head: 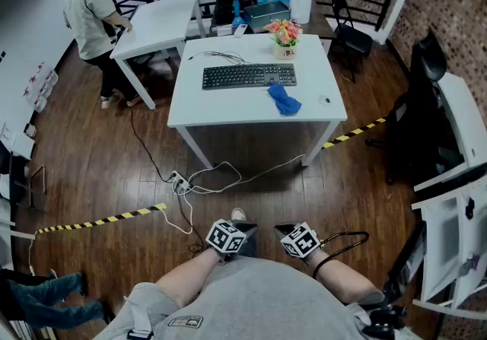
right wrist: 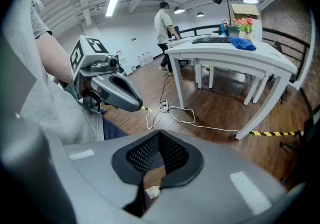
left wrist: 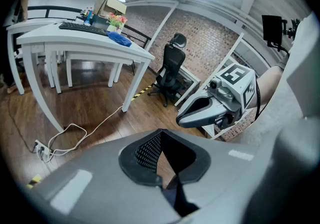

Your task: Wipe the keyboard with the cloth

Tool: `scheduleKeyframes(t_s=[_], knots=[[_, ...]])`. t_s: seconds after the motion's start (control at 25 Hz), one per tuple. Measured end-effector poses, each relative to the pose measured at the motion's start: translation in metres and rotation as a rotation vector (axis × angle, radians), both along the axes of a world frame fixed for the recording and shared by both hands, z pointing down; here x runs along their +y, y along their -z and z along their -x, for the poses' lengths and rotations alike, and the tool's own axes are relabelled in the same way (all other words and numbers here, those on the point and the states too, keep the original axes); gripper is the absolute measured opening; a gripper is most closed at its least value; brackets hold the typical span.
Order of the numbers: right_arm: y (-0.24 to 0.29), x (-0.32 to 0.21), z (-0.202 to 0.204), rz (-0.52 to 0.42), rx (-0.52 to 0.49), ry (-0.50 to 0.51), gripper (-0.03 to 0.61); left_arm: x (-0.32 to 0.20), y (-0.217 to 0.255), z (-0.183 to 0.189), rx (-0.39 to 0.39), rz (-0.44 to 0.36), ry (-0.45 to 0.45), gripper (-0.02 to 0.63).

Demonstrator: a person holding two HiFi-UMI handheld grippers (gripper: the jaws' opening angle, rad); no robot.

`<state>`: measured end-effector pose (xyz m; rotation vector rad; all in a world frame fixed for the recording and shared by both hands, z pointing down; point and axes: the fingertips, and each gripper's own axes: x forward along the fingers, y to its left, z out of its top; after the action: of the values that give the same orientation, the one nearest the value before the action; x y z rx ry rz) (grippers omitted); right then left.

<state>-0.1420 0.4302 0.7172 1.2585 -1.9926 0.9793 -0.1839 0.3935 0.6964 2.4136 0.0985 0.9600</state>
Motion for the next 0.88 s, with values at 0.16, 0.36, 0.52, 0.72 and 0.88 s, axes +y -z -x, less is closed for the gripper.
scheduleKeyframes(t_s=[0.16, 0.36, 0.52, 0.72, 0.88], knots=[[0.007, -0.074, -0.003, 0.001, 0.001, -0.02, 0.005, -0.066, 0.009, -0.005, -0.002, -0.01, -0.052, -0.008], [0.018, -0.16, -0.022, -0.011, 0.023, -0.048, 0.005, -0.145, 0.017, -0.023, 0.008, -0.04, -0.095, -0.008], [0.027, -0.203, -0.032, -0.032, 0.024, -0.06, 0.005, -0.19, 0.025, -0.038, 0.028, -0.047, -0.082, -0.008], [0.041, -0.241, -0.052, -0.068, 0.04, -0.065, 0.005, -0.231, 0.042, -0.063, 0.065, -0.059, -0.058, -0.008], [0.054, -0.269, -0.079, -0.112, 0.054, -0.076, 0.005, -0.263, 0.058, -0.091, 0.099, -0.069, -0.013, -0.008]])
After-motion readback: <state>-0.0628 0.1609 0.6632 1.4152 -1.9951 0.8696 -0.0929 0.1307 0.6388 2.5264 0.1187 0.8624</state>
